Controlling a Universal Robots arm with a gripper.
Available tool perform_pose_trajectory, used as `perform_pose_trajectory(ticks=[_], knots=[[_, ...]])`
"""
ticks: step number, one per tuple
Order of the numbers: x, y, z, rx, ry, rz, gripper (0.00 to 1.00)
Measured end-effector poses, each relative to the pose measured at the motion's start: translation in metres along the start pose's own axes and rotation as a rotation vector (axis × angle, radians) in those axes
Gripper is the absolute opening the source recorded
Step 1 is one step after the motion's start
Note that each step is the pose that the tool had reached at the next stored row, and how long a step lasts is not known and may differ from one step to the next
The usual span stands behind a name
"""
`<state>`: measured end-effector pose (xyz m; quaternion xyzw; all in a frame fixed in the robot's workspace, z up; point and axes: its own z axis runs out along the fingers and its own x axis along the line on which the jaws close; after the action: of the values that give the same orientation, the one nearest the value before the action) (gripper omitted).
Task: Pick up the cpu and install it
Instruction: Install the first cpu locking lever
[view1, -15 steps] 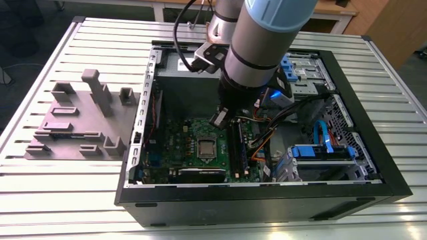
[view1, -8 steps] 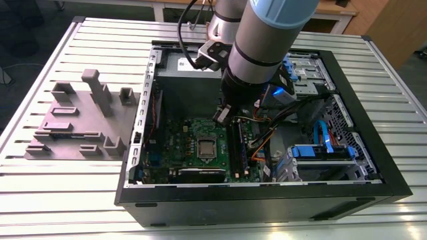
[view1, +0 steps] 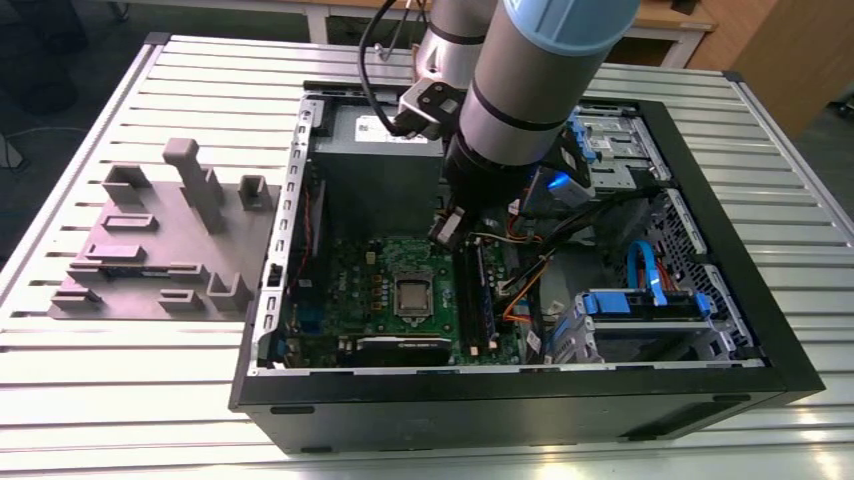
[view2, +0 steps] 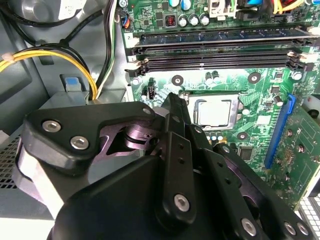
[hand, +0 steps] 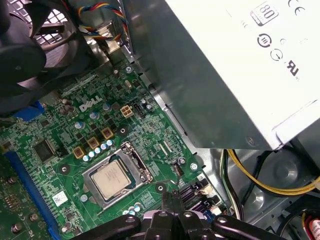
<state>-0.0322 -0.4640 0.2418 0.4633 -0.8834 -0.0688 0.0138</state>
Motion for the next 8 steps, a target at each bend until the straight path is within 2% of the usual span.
perform_pose_trajectory(ticks=[8], knots=[[-0.0024,-0.0005,0.0001,0.0000,0.0001,0.000,0.10]])
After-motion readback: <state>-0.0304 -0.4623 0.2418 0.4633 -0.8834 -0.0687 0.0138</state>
